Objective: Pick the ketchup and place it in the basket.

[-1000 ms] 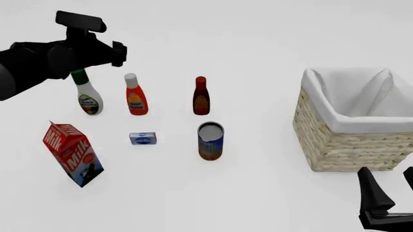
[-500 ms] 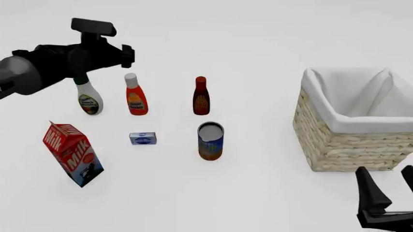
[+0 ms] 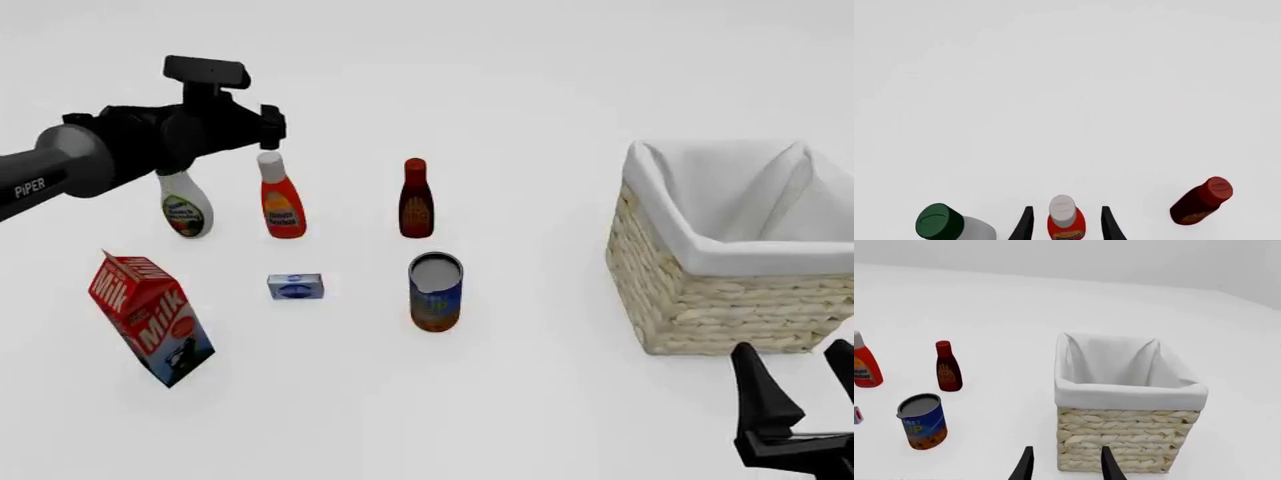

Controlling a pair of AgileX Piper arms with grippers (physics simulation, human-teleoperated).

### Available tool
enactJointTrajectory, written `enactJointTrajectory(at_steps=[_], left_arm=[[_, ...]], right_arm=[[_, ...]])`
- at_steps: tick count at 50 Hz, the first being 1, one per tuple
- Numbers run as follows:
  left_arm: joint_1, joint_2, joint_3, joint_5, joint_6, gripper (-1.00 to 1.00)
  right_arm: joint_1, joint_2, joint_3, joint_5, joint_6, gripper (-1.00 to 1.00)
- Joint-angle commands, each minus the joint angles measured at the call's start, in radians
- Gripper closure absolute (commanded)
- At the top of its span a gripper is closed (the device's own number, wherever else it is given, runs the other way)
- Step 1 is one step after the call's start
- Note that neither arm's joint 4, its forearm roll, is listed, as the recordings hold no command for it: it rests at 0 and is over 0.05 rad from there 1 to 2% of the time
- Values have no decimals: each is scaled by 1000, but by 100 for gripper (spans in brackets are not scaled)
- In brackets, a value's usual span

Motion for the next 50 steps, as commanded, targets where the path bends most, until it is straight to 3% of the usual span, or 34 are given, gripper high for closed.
enactJointTrajectory(at_steps=[1, 50], left_arm=[[5, 36, -9, -15, -6, -100], [4, 159, -58, -56, -40, -100]], right_arm=[[1, 5, 0, -2, -10, -100], [12, 205, 1, -145, -31, -100]])
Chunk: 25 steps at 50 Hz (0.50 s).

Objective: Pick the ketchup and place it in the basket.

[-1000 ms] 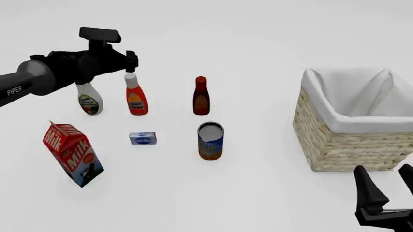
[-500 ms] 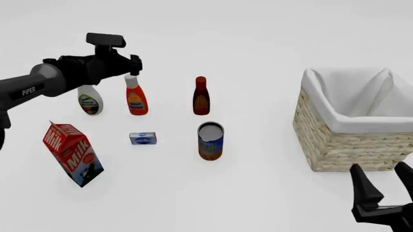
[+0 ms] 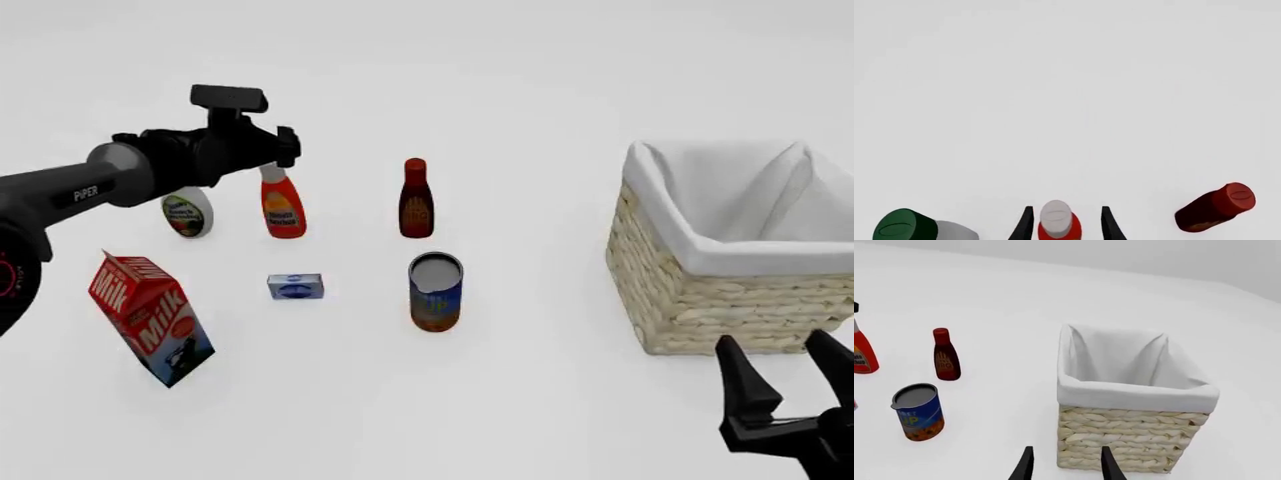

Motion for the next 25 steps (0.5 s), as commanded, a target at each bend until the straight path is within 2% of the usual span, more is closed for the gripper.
enactJointTrajectory(at_steps=[1, 25], left_arm=[[11, 25, -8, -9, 1, -100], [25, 68, -34, -21, -2, -100]], right_arm=[[0, 36, 0, -26, -1, -100], [-1, 89, 0, -64, -5, -100]])
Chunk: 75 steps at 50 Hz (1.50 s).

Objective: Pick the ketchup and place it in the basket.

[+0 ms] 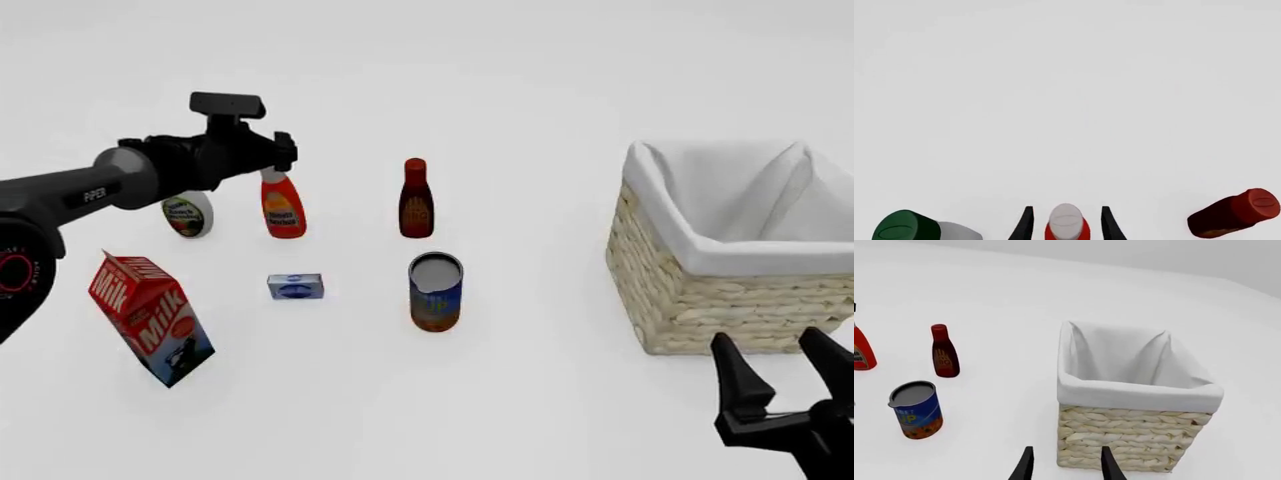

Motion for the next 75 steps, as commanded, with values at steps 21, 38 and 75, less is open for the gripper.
enactJointTrajectory(at_steps=[21, 38, 75], left_arm=[[1, 71, -16, -19, -10, -100], [4, 93, -17, -27, -17, -100], [-7, 84, 0, -35, -16, 100]], right_arm=[[6, 66, 0, -48, -2, -100], [9, 67, 0, -48, 0, -100], [6, 41, 0, -29, 9, -100]])
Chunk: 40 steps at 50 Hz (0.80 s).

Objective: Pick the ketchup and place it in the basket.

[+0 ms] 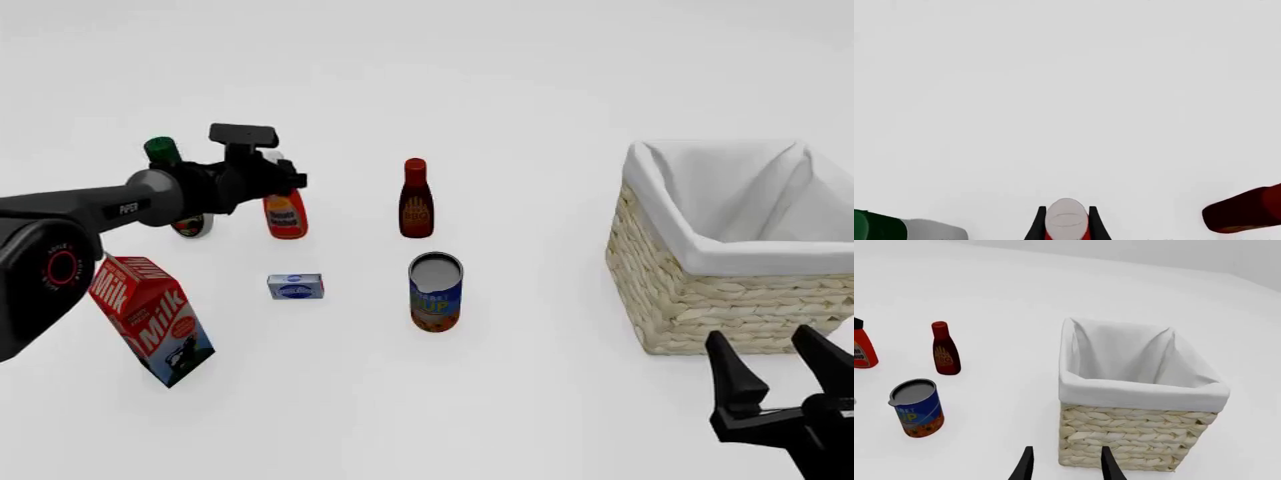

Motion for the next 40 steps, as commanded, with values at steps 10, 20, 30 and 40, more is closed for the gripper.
enactJointTrajectory(at_steps=[10, 20, 30, 40], left_arm=[[5, -104, 14, 38, 31, 100], [-6, -168, 46, 52, 31, 100], [-27, -258, 68, 95, 36, 100], [-48, -364, 84, 157, 40, 100]], right_arm=[[2, -44, 0, 27, 4, -100], [-2, -112, 0, 77, 6, -100], [16, -159, -2, 107, -27, -100], [94, -175, -100, 167, -54, -100]])
